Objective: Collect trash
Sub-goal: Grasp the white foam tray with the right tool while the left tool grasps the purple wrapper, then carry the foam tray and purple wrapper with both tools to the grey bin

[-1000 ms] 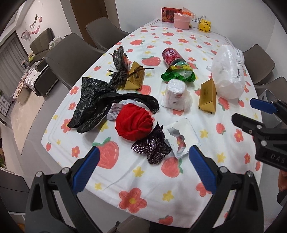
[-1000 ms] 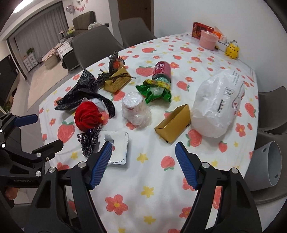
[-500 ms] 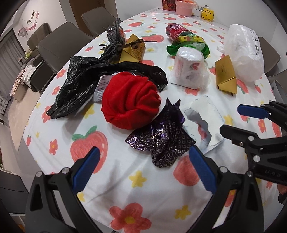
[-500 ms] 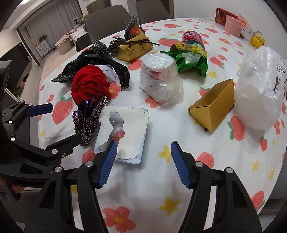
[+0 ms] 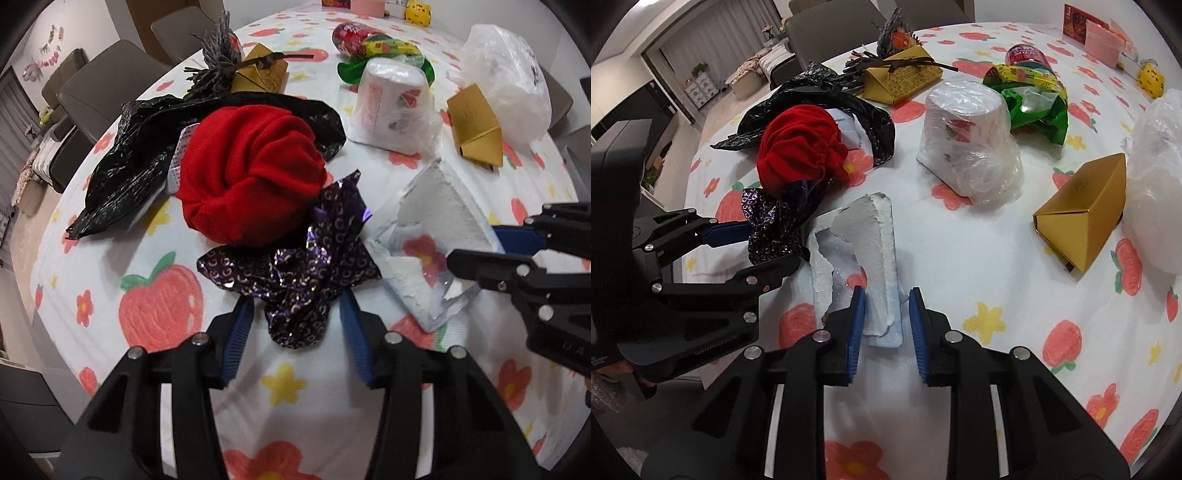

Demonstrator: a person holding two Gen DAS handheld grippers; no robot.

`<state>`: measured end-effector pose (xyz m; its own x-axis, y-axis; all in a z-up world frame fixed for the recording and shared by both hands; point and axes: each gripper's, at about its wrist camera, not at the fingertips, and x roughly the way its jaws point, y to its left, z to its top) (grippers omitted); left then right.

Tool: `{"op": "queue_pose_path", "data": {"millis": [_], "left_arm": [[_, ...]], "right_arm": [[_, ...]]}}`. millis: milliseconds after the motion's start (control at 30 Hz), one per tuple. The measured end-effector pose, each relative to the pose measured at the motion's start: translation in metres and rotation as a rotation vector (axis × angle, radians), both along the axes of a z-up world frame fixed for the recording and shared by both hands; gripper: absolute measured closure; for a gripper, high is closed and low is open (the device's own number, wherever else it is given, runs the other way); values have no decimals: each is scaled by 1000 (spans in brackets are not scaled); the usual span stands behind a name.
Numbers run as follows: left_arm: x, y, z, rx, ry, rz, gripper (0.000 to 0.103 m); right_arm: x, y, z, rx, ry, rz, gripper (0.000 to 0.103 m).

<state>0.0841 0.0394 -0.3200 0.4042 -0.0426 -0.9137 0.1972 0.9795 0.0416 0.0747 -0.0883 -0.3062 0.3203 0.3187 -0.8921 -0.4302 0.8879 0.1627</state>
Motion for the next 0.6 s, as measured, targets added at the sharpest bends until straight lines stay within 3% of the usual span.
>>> {"op": "queue_pose_path", "data": {"millis": [100,200,600], "left_arm": [[2,2,1,-8,3,-16,75],[1,7,2,-23,5,-18,80],[-14,-3,38,-44,-12,-78,81]], "right_arm": [[0,1,1,6,-1,6,85],[0,0,5,-1,-14,6,86],[-9,-23,36,-31,-36,-65,87]]}}
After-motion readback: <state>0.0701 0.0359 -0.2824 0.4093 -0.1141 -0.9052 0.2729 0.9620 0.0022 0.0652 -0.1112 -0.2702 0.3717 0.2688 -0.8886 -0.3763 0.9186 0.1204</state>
